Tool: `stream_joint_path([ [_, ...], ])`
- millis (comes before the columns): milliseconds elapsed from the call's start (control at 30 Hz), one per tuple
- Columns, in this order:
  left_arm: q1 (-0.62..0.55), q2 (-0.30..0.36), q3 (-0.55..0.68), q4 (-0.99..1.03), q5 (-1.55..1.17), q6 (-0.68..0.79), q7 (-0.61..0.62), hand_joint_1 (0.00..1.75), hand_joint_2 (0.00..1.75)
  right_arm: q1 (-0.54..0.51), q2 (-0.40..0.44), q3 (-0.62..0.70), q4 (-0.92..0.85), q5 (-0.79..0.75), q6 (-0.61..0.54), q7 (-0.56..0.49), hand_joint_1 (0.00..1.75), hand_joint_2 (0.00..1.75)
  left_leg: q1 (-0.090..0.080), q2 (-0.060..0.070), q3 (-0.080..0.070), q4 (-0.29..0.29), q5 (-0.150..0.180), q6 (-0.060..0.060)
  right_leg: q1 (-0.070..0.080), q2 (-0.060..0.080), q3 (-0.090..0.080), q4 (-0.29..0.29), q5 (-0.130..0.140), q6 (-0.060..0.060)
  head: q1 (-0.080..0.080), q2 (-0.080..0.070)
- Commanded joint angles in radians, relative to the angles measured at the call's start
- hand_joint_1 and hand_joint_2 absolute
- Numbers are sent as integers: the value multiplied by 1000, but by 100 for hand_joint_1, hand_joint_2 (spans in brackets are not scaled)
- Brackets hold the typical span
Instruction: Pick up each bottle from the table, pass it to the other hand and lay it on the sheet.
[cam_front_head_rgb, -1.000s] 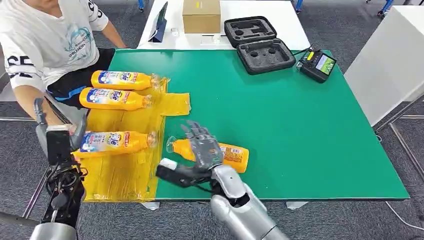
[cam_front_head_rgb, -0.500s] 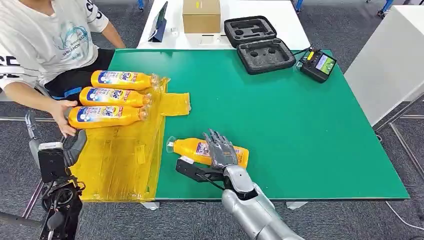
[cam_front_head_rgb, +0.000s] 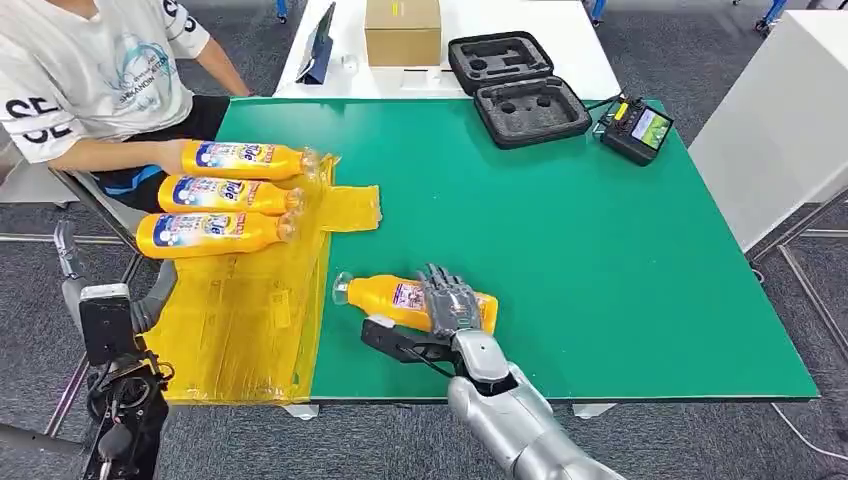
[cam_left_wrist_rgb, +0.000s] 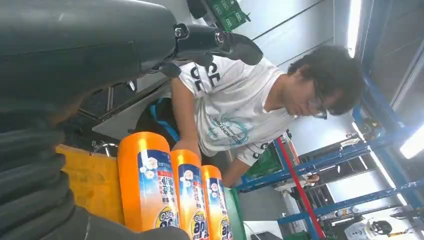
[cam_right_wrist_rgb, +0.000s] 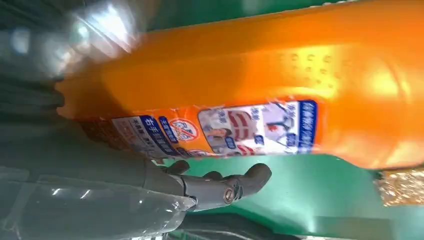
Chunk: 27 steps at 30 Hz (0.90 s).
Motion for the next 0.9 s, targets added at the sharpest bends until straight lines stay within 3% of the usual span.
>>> stream_joint_path([
  [33,-15,-31,13,-10,4,7,1,0,175,-46,-7,-62,145,-36,30,-17,171,175,0,-3,5,-1,-1,0,0,-2,6,-1,-2,0,0,0],
  [400,-26,-32,10,2,10,0,1,0,175,-34,1,-87,122,-135,84,-118,175,175,0,-2,4,-1,0,0,0,-2,5,-1,-1,0,0,0],
  [533,-31,-32,8,6,16,-4,3,0,175,-33,2,-91,104,-223,123,-207,175,175,0,-2,7,-2,-1,0,0,-2,8,-1,-2,0,0,0],
  [700,-31,-32,8,6,16,-4,3,0,175,-33,2,-91,104,-223,123,-207,175,175,1,2,7,-1,-1,0,1,1,6,-1,-1,0,0,0],
  [800,-34,-34,3,15,28,-20,4,0,175,-15,5,-92,52,-367,143,-431,175,175,1,1,8,-1,-1,-1,0,1,6,-1,-1,0,0,0],
  [867,-26,-39,-9,18,45,-48,1,0,175,19,14,-102,-51,-503,120,-646,175,175,1,1,9,-1,-1,-1,0,1,8,-1,-1,0,0,0],
  [900,-22,-42,-9,16,59,-63,1,0,175,29,17,-101,-85,-541,110,-684,175,175,1,2,8,-1,-1,-1,0,2,6,-1,0,0,0,0],
])
